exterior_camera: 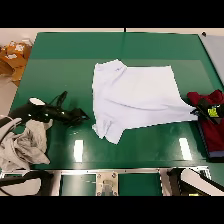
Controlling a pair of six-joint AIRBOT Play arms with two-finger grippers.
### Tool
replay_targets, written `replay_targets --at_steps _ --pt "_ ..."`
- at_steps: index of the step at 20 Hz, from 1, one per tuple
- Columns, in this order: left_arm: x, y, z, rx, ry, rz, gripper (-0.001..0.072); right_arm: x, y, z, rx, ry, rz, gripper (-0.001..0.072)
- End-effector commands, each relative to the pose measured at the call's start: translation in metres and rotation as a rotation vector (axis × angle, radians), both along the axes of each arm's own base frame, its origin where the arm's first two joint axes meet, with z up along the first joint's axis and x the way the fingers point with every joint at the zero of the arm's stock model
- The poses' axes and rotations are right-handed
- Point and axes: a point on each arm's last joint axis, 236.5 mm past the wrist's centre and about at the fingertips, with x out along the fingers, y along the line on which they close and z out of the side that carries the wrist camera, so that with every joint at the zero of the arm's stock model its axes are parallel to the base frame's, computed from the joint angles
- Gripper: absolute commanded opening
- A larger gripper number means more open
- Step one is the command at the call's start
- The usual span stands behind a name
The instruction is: Fold the shirts.
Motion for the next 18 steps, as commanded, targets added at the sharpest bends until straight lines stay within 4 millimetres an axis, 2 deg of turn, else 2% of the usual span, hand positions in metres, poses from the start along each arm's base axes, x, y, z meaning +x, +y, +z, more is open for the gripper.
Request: replay_targets --at_steps 1,2,4,6,9,11,12,13,14,15,18 --pt "0.032 -0.021 -0.016 0.067 -0.114 0.159 0.0696 0.000 0.008 -0.008 0.002 0.012 0.037 0.0012" --pt "0.040 -0.023 -0.014 0.064 -0.141 0.183 0.0696 0.001 0.011 -0.009 -0.002 0.009 0.051 0.0012" --pt "0.040 -0.029 -0.012 0.054 -0.156 0.172 0.0695 0.005 0.015 -0.008 -0.010 0.001 0.067 0.0011" --pt "0.023 -0.046 -0.008 0.021 -0.134 0.108 0.0695 0.008 0.015 -0.008 -0.016 -0.007 0.069 0.0011" --pt "-0.016 -0.081 -0.007 0.000 -0.124 -0.062 0.0694 0.011 0.015 -0.007 -0.016 -0.017 0.063 0.0011" --pt "-0.028 -0.086 -0.010 0.016 -0.128 -0.118 0.0365 0.010 0.015 -0.007 -0.015 -0.017 0.063 0.0011" --pt "-0.026 -0.084 -0.011 0.018 -0.128 -0.113 0.0237 0.010 0.015 -0.007 -0.015 -0.017 0.063 0.0011" --pt "-0.021 -0.080 -0.010 0.021 -0.134 -0.098 0.0061 0.010 0.015 -0.007 -0.014 -0.016 0.064 0.0011" --pt "-0.013 -0.074 -0.008 0.026 -0.149 -0.090 0.0024 0.010 0.017 -0.007 -0.006 -0.016 0.063 0.0011" --pt "-0.002 -0.066 -0.003 0.028 -0.166 -0.086 0.0024 0.011 0.019 -0.006 0.003 -0.018 0.062 0.0010" --pt "0.040 -0.040 0.037 -0.003 -0.249 -0.062 0.0023 0.016 0.024 -0.002 0.034 -0.043 0.049 0.0011"
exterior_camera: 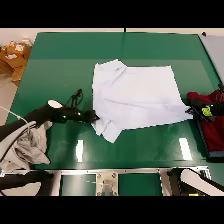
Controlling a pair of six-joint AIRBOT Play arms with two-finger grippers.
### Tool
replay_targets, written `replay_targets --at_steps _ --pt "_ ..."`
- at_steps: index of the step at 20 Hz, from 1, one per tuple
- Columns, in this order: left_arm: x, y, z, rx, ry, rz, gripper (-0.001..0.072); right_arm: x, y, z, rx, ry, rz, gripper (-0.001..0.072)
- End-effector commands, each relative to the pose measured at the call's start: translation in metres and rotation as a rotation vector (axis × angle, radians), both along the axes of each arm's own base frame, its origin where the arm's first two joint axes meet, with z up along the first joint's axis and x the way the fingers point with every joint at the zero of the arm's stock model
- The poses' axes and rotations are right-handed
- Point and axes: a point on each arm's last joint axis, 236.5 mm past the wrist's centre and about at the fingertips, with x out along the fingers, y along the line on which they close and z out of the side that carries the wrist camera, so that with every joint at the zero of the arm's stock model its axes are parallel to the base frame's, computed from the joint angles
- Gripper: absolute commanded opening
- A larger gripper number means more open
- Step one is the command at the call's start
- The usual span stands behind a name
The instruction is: Fold the shirts.
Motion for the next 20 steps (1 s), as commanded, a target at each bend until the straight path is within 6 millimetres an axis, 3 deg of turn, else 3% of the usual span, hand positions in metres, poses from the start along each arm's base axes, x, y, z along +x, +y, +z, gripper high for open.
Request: replay_targets --at_steps 1,3,5,7,8,9,11,12,14,16,17,19,20 --pt "0.037 0.026 0.042 -0.023 -0.092 -0.003 0.0022 0.010 0.011 0.008 0.059 -0.039 -0.016 0.0010" --pt "0.053 0.036 0.090 -0.033 -0.165 -0.031 0.0021 0.030 0.027 0.035 0.134 -0.138 0.014 0.0009" --pt "0.059 0.041 0.163 -0.013 -0.297 -0.078 0.0021 0.061 0.045 0.099 0.201 -0.326 0.075 0.0009" --pt "0.061 0.051 0.260 0.043 -0.510 -0.070 0.0021 0.085 0.059 0.203 0.208 -0.587 0.128 0.0010" --pt "0.055 0.058 0.320 0.071 -0.644 -0.045 0.0022 0.085 0.066 0.258 0.184 -0.717 0.153 0.0010" --pt "0.043 0.065 0.379 0.087 -0.776 -0.013 0.0021 0.078 0.074 0.316 0.136 -0.850 0.186 0.0010" --pt "0.001 0.080 0.503 0.099 -1.072 0.070 0.0023 0.053 0.088 0.412 -0.007 -1.071 0.224 0.0010" --pt "-0.027 0.084 0.550 0.092 -1.200 0.085 0.0024 0.037 0.095 0.451 -0.054 -1.163 0.215 0.0010" --pt "-0.083 0.090 0.621 0.088 -1.419 0.104 0.0023 -0.002 0.111 0.521 -0.161 -1.351 0.197 0.0010" --pt "-0.115 0.094 0.654 0.077 -1.531 0.126 0.0024 -0.041 0.120 0.571 -0.297 -1.492 0.169 0.0010" --pt "-0.120 0.094 0.657 0.076 -1.542 0.125 0.0024 -0.057 0.121 0.586 -0.368 -1.531 0.153 0.0010" --pt "-0.113 0.094 0.646 0.098 -1.510 0.112 0.0024 -0.069 0.115 0.596 -0.460 -1.533 0.113 0.0010" --pt "-0.100 0.098 0.637 0.125 -1.481 0.124 0.0024 -0.067 0.111 0.594 -0.480 -1.518 0.103 0.0010"
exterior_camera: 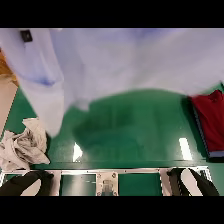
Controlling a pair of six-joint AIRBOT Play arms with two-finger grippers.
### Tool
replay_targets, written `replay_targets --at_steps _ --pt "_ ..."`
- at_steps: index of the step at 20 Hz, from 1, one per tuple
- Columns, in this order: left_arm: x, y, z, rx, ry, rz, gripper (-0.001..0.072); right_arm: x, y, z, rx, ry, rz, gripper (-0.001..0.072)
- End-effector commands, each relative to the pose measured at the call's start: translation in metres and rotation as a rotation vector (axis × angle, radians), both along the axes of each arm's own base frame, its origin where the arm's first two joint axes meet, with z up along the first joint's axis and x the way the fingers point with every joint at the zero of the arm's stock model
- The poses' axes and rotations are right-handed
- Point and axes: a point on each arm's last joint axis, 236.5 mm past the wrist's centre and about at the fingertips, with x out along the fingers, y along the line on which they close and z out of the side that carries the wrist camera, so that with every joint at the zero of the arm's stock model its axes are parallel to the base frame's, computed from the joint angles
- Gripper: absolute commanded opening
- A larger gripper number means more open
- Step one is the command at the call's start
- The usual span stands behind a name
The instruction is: Fold the shirts.
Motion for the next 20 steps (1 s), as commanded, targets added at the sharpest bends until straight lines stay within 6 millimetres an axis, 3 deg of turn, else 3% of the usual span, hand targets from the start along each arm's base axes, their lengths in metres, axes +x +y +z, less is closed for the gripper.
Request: replay_targets --at_steps 1,3,5,6,8,10,11,13,15,17,19,20 --pt "0.007 0.012 -0.004 0.023 0.006 0.067 0.0024 -0.019 -0.007 0.021 -0.054 -0.057 -0.103 0.0011" --pt "0.055 0.020 -0.049 0.058 0.135 0.124 0.0024 0.015 -0.025 -0.012 0.002 0.051 -0.071 0.0010" --pt "0.112 0.026 -0.123 0.112 0.325 0.170 0.0024 0.065 -0.038 -0.069 0.044 0.184 -0.006 0.0010" --pt "0.140 0.029 -0.162 0.141 0.418 0.191 0.0024 0.092 -0.038 -0.108 0.058 0.264 0.040 0.0010" --pt "0.196 0.029 -0.249 0.196 0.599 0.200 0.0024 0.149 -0.032 -0.207 0.096 0.454 0.108 0.0010" --pt "0.248 0.026 -0.348 0.241 0.772 0.191 0.0024 0.194 -0.035 -0.319 0.127 0.634 0.079 0.0011" --pt "0.270 0.021 -0.400 0.260 0.851 0.167 0.0023 0.210 -0.039 -0.365 0.153 0.696 0.052 0.0011" --pt "0.304 0.003 -0.478 0.224 0.947 0.103 0.0024 0.238 -0.051 -0.443 0.173 0.795 0.001 0.0011" --pt "0.333 -0.010 -0.517 0.096 0.985 0.100 0.0024 0.257 -0.061 -0.499 0.202 0.884 -0.020 0.0011" --pt "0.350 -0.012 -0.535 0.050 0.966 0.117 0.0024 0.268 -0.064 -0.539 0.220 0.950 -0.018 0.0012" --pt "0.353 -0.010 -0.543 0.053 0.966 0.124 0.0028 0.271 -0.064 -0.562 0.233 0.990 -0.017 0.0012" --pt "0.354 -0.010 -0.542 0.052 0.964 0.124 0.0279 0.271 -0.064 -0.568 0.236 1.001 -0.016 0.0095"
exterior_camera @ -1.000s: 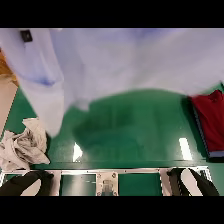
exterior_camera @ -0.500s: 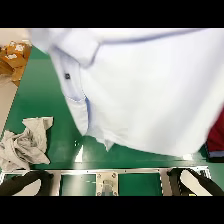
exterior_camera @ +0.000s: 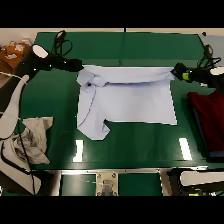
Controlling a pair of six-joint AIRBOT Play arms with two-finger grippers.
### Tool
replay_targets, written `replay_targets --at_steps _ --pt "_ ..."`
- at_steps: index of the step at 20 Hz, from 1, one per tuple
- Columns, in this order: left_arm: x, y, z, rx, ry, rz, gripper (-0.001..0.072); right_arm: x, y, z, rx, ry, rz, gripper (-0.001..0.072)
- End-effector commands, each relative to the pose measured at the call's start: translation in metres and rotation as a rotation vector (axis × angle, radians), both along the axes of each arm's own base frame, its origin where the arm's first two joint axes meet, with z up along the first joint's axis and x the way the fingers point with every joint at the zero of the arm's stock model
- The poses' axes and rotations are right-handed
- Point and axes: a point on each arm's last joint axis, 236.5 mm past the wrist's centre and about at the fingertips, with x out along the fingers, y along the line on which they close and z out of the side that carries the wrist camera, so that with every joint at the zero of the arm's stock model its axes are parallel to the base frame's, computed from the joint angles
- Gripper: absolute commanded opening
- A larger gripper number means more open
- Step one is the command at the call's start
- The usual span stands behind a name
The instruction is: Fold the shirts.
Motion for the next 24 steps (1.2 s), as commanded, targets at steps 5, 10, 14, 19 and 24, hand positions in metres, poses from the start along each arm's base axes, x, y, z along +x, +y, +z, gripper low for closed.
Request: replay_targets --at_steps 5,10,14,19,24 --pt "-0.029 0.044 -0.002 0.172 0.154 -0.125 0.0643 -0.024 -0.039 -0.012 0.003 0.133 0.050 0.0286" --pt "-0.071 0.122 0.033 0.252 0.375 -0.018 0.0021 -0.095 -0.058 0.014 0.092 0.226 0.071 0.0010" --pt "-0.122 0.096 0.037 0.299 0.436 -0.067 0.0019 -0.157 -0.040 -0.003 0.063 0.268 0.022 0.0010" --pt "-0.218 0.059 -0.002 0.497 0.277 -0.097 0.0020 -0.203 -0.018 -0.020 0.060 0.268 -0.036 0.0010" --pt "-0.295 0.021 -0.093 0.586 0.306 -0.288 0.0297 -0.206 -0.012 -0.023 0.087 0.274 -0.034 0.0010"
